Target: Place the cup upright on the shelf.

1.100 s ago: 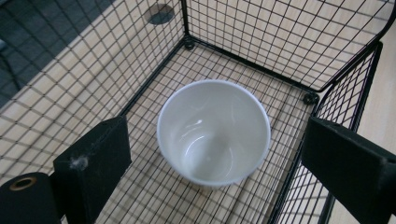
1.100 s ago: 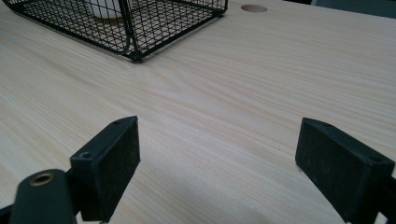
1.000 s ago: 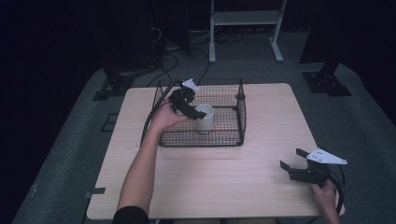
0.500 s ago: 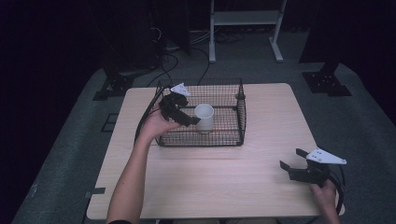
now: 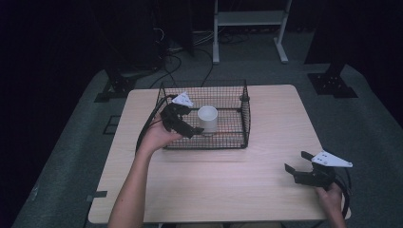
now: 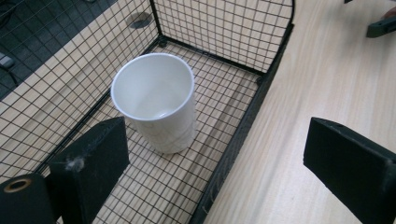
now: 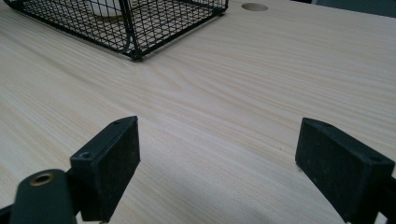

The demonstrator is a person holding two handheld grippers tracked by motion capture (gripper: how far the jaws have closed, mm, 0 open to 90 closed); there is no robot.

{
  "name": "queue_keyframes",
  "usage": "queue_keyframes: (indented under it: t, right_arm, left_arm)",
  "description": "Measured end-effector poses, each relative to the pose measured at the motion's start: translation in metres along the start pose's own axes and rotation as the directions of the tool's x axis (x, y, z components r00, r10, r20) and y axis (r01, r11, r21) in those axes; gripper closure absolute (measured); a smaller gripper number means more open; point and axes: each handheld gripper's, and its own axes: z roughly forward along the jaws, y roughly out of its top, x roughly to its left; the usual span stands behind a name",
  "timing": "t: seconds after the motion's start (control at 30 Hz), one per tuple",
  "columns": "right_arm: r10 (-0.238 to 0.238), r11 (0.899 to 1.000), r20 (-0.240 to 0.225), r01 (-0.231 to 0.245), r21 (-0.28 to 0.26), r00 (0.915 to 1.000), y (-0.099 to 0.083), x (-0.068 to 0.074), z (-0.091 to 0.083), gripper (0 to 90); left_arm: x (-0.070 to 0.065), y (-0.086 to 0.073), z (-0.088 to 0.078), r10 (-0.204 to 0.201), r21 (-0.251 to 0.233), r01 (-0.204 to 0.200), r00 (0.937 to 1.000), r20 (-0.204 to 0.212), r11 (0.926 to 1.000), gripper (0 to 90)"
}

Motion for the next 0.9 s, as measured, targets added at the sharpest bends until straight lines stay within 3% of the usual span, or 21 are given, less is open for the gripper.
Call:
queue_keyframes:
  t: [0.9]
  right_arm:
    - [0.001,1.0,0.003,-0.001,0.0,1.0,0.0,0.0,0.0,13.1]
  left_arm:
    - [-0.035,-0.032,-0.011,0.015,-0.023,-0.014,0.9999,0.006,0.9996,6.0]
